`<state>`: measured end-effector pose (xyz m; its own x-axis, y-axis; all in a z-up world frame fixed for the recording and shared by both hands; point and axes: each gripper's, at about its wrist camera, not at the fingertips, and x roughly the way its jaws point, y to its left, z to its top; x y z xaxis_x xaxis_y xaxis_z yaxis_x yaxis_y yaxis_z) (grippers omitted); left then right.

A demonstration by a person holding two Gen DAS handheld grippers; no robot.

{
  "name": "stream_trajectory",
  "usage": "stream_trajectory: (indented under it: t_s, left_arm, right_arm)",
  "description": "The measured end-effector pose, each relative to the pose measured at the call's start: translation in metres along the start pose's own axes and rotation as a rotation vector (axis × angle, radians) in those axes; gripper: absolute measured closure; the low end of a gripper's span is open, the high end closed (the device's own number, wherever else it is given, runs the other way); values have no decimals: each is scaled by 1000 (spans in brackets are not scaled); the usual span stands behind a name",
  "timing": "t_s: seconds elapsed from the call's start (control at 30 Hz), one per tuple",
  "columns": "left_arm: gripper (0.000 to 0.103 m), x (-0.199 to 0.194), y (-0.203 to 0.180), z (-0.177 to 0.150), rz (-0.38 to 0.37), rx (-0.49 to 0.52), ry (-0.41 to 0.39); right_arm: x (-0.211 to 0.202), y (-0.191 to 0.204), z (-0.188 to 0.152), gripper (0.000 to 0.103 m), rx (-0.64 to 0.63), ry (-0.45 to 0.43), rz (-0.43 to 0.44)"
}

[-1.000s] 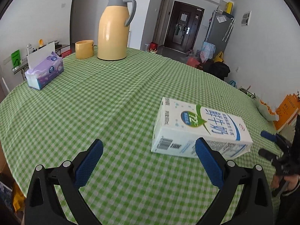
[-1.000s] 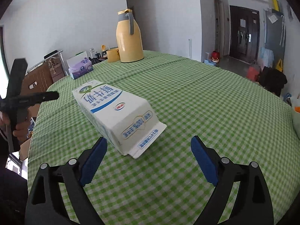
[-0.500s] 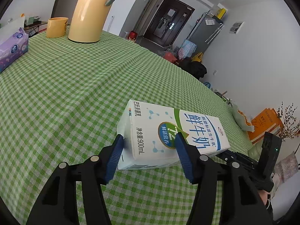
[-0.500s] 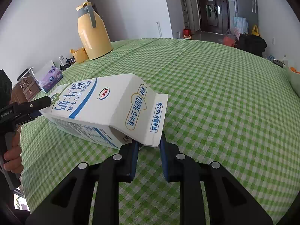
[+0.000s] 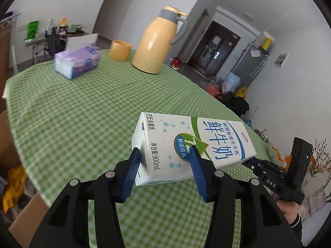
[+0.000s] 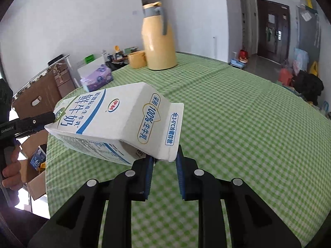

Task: Collect trash
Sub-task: 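Carry the milk carton to the cardboard box and open the left tool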

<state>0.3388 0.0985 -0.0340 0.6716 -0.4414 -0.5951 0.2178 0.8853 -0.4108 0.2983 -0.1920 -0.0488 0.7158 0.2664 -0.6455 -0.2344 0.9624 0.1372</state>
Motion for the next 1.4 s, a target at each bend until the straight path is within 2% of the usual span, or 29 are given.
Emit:
stream_trajectory:
  t_s: [0.2, 0.33, 0.47, 0.6, 0.77, 0.93, 1.07, 1.2, 1.33, 1.4]
  left_arm:
    - [56, -108, 101, -29, 195, -145, -98]
    - [56, -181, 166, -53, 310, -269, -177]
    - [56, -217, 220, -79, 380, -379, -192]
    - [57, -233, 267, -103, 417, -479, -184]
    - [57, -228, 313, -120, 408, -579, -156]
    - [60, -213, 339, -129, 479, -632, -86]
    - [60, -206, 357, -135, 543, -652, -58]
    - [60, -207, 355, -132, 561, -614, -52]
    - [58, -208, 345, -124, 658, -550, -48]
    - [58, -210, 345, -122, 651, -563, -57]
  right_arm:
    - [58, 137, 22, 82, -171, 34, 239]
    - [86, 232, 30, 82, -304, 50, 346]
    - [117, 306, 28, 83, -386, 91, 419]
    - [150, 357, 20, 83, -464, 159, 445]
    - [188, 394, 11, 83, -535, 189, 398]
    - [214, 418, -4, 80, -620, 279, 357]
    - [214, 428, -12, 43, -690, 225, 278]
    - [213, 419, -9, 34, -686, 219, 229]
    - [213, 413, 7, 30, -619, 193, 202]
    - [210, 408, 19, 20, -587, 168, 169]
